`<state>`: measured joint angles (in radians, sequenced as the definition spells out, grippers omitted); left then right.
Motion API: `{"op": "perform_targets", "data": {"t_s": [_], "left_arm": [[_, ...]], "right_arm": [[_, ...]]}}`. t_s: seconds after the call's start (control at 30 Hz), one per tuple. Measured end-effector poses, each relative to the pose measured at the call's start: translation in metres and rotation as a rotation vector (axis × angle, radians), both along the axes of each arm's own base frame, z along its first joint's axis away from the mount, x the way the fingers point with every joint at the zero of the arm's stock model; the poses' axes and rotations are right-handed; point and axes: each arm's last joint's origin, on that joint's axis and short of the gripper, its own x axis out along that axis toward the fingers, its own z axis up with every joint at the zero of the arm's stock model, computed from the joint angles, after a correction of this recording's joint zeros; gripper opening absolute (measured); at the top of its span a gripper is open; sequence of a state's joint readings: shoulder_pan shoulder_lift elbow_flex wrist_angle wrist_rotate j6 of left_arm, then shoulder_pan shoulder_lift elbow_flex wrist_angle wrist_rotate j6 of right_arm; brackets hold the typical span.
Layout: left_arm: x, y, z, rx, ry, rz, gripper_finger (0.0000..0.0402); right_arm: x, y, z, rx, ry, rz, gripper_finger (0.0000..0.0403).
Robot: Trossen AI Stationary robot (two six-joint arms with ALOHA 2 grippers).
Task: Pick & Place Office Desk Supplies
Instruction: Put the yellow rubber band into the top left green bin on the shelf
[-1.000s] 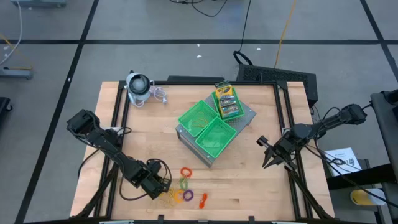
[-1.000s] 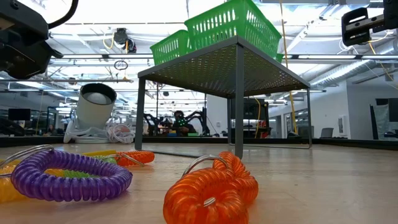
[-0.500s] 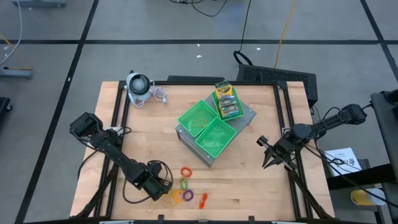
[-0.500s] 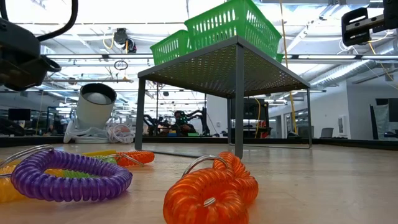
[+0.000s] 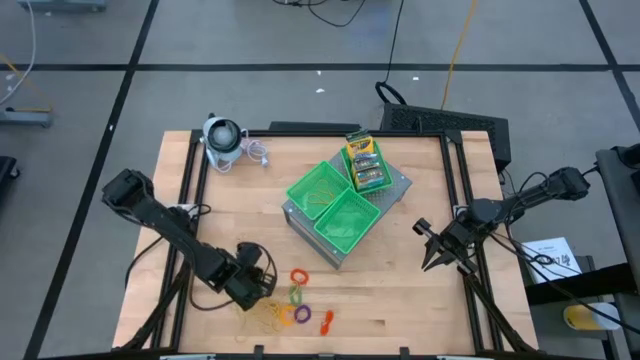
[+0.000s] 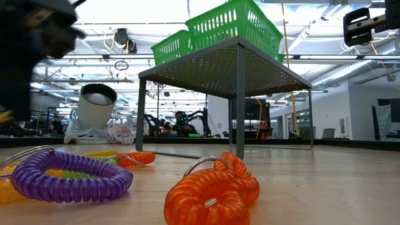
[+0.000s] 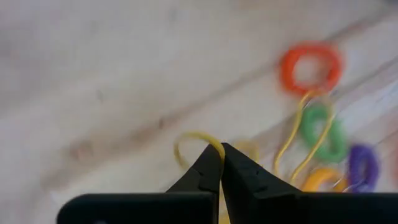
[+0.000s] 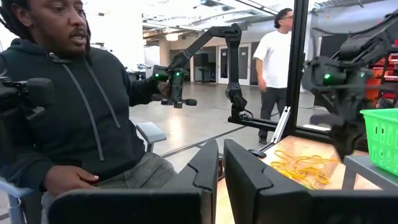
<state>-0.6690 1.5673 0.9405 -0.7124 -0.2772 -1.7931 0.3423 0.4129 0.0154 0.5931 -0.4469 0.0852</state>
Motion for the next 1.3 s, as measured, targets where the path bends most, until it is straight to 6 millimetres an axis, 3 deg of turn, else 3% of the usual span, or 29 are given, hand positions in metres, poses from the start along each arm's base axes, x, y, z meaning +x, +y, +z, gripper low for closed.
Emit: {"op": "perform_targets", "data": {"t_s": [0.63, 1.1, 1.3], "left_arm": [[-0.009, 0.045, 0.078, 0.314, -0.406, -0.108, 0.0004], [0.003, 0.053, 0.144, 0.562, -0.848, -0.319, 0.0007], [0.01, 0.069, 0.162, 0.722, -0.915, -0.32, 0.0011]], "right_arm": [[0.0, 0.0, 0.0, 0.0, 0.0, 0.0, 0.002], [0.0, 0.0, 0.0, 0.0, 0.0, 0.0, 0.002], [0.0, 0.0, 0.0, 0.0, 0.0, 0.0, 0.002]]}}
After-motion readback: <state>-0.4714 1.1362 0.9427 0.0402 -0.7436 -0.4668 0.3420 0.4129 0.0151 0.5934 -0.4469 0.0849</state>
